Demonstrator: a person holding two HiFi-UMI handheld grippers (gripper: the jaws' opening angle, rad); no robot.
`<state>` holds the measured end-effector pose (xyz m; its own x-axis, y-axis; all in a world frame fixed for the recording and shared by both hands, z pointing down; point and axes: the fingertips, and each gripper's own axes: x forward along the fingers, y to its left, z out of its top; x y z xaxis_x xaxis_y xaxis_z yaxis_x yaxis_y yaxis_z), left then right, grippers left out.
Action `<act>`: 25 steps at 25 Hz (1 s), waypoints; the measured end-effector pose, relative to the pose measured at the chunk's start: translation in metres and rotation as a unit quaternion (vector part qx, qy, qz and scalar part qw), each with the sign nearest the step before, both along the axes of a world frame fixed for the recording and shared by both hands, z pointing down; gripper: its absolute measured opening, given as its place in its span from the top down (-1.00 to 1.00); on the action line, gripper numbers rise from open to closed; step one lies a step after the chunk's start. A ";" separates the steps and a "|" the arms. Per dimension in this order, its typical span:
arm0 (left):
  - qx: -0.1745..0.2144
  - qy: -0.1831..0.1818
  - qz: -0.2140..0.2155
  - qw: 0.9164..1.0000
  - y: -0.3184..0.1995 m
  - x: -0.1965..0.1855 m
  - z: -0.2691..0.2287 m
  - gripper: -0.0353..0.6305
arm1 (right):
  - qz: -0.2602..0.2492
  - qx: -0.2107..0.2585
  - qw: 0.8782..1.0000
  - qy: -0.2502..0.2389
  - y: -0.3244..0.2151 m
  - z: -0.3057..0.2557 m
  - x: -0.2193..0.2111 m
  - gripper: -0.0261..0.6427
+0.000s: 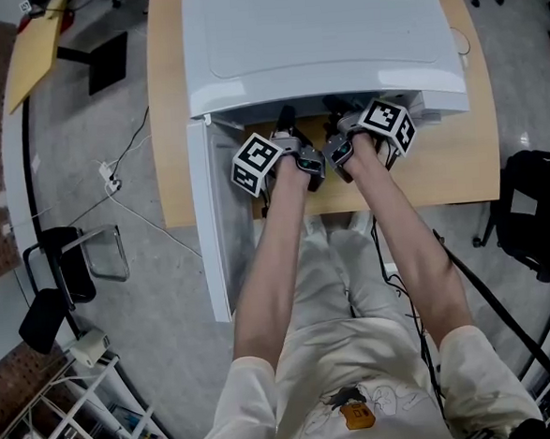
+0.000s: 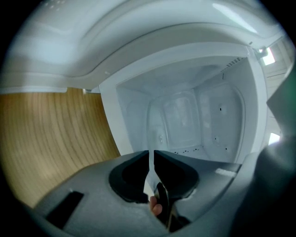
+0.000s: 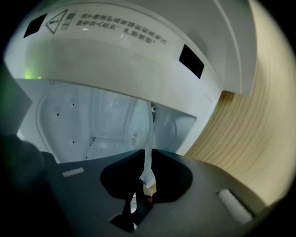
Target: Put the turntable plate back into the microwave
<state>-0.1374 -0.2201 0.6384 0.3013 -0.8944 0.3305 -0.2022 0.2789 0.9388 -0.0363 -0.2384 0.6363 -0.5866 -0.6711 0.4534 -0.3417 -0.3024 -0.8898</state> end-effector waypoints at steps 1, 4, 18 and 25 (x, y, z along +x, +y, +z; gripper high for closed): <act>0.001 0.007 -0.001 1.000 0.001 0.000 0.001 0.80 | 0.001 -0.001 1.000 -0.004 0.002 0.000 -0.001 0.79; 0.005 0.019 0.000 1.000 0.002 0.001 0.000 0.78 | 0.003 -0.003 1.000 -0.008 0.007 0.001 -0.001 0.79; 0.104 -0.107 0.139 0.979 0.039 0.063 -0.108 0.91 | -0.128 0.117 0.984 0.048 0.057 -0.102 0.008 0.91; 0.202 -0.331 0.246 0.888 0.099 0.098 -0.206 0.91 | -0.200 0.275 0.923 0.178 0.107 -0.203 0.022 0.91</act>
<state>-0.0390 -0.1209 0.4328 0.5480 -0.7938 0.2638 -0.7517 -0.3291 0.5715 -0.0142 -0.1312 0.4331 -0.7174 -0.6187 0.3203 -0.6281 0.3754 -0.6815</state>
